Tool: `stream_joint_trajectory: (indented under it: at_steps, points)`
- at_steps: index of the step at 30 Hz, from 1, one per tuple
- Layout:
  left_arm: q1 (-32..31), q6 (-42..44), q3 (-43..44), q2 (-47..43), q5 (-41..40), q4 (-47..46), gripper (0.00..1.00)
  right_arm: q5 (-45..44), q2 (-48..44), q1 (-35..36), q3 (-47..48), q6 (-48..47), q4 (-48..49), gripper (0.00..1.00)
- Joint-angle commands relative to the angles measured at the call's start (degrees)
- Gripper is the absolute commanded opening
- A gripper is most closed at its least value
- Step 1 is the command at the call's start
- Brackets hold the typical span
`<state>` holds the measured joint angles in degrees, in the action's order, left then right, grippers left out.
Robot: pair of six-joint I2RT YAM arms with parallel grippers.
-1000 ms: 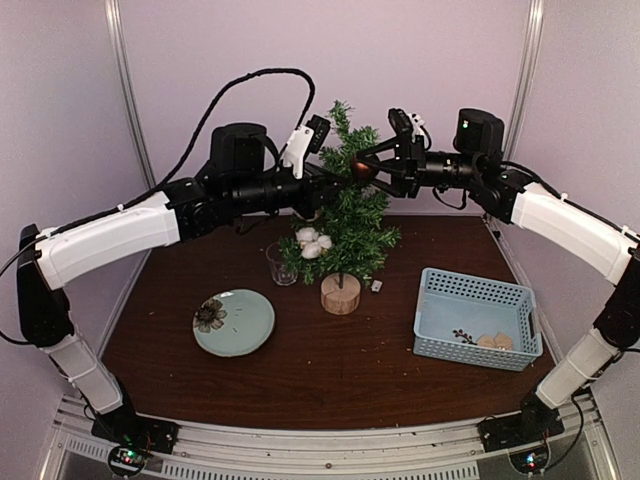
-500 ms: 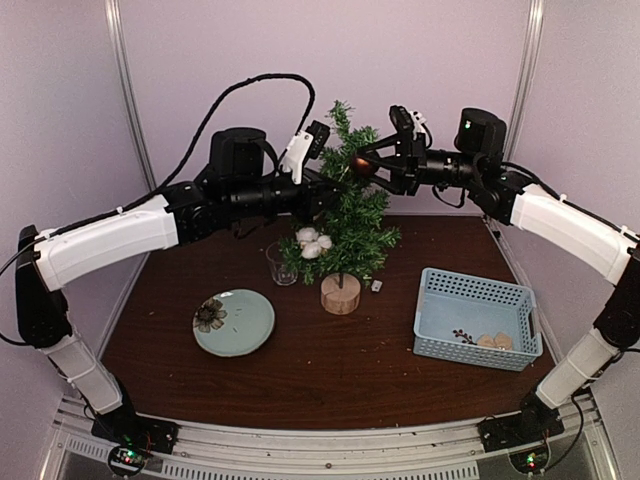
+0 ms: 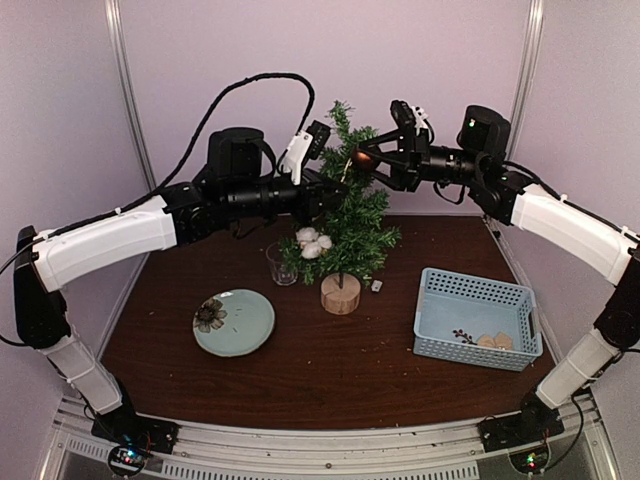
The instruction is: Decorate the small christmas tree
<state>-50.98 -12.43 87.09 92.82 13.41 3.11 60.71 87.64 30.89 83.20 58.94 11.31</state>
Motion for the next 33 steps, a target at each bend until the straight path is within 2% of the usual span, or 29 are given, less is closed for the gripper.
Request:
stream_joint_trajectory:
  at_steps: [1, 9, 14, 33]
  points:
    - [0.3, -0.3, 0.6, -1.4, 2.6, -2.5, 0.0, 1.4, -1.9, 0.5, 0.1, 0.3, 1.9, 0.26]
    - [0.3, -0.6, 2.1, -0.4, 4.9, -2.2, 0.0, 2.0, -2.5, 1.3, -0.2, -0.1, 0.6, 0.26]
    - [0.3, -1.4, 1.9, -0.4, 3.1, -1.7, 0.0, 1.2, -3.0, 1.4, 0.0, -3.7, -4.4, 0.26]
    - [1.3, -2.7, 4.3, 1.2, 1.1, 0.9, 0.0, -1.0, -0.5, 1.3, 2.3, -3.7, -5.1, 0.25]
